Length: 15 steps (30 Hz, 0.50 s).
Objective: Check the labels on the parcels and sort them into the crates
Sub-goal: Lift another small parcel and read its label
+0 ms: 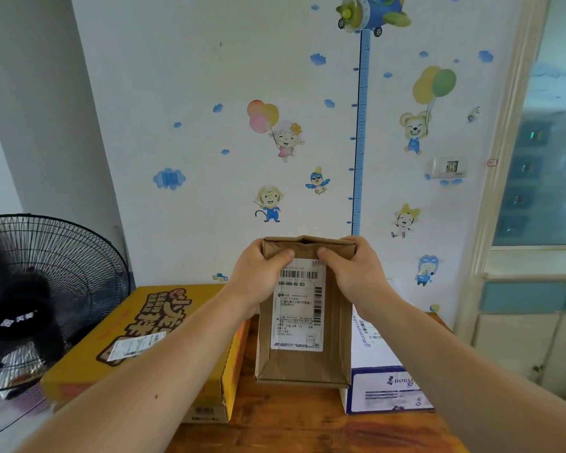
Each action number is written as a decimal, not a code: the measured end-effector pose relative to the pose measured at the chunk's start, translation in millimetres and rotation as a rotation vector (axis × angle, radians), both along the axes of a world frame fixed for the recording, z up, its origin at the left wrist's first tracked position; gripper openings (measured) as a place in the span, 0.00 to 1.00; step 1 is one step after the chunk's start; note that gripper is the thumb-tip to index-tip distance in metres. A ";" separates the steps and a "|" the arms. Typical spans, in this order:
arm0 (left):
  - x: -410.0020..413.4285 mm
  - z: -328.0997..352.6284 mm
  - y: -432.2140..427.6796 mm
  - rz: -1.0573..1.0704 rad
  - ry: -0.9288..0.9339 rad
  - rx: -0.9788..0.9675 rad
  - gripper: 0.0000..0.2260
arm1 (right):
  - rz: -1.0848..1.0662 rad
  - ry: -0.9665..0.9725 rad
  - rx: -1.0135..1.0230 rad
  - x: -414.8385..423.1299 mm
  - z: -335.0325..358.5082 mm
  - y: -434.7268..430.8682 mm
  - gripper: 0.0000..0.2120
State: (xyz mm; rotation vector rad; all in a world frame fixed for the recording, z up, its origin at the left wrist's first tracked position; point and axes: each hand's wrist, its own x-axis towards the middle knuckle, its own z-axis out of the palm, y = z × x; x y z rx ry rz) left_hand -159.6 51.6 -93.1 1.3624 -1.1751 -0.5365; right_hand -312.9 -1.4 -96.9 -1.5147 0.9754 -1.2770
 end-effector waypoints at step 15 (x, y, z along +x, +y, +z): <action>2.3 4.6 -2.3 -0.014 0.124 -0.054 0.05 | 0.041 -0.002 0.021 -1.2 -0.5 -6.5 0.15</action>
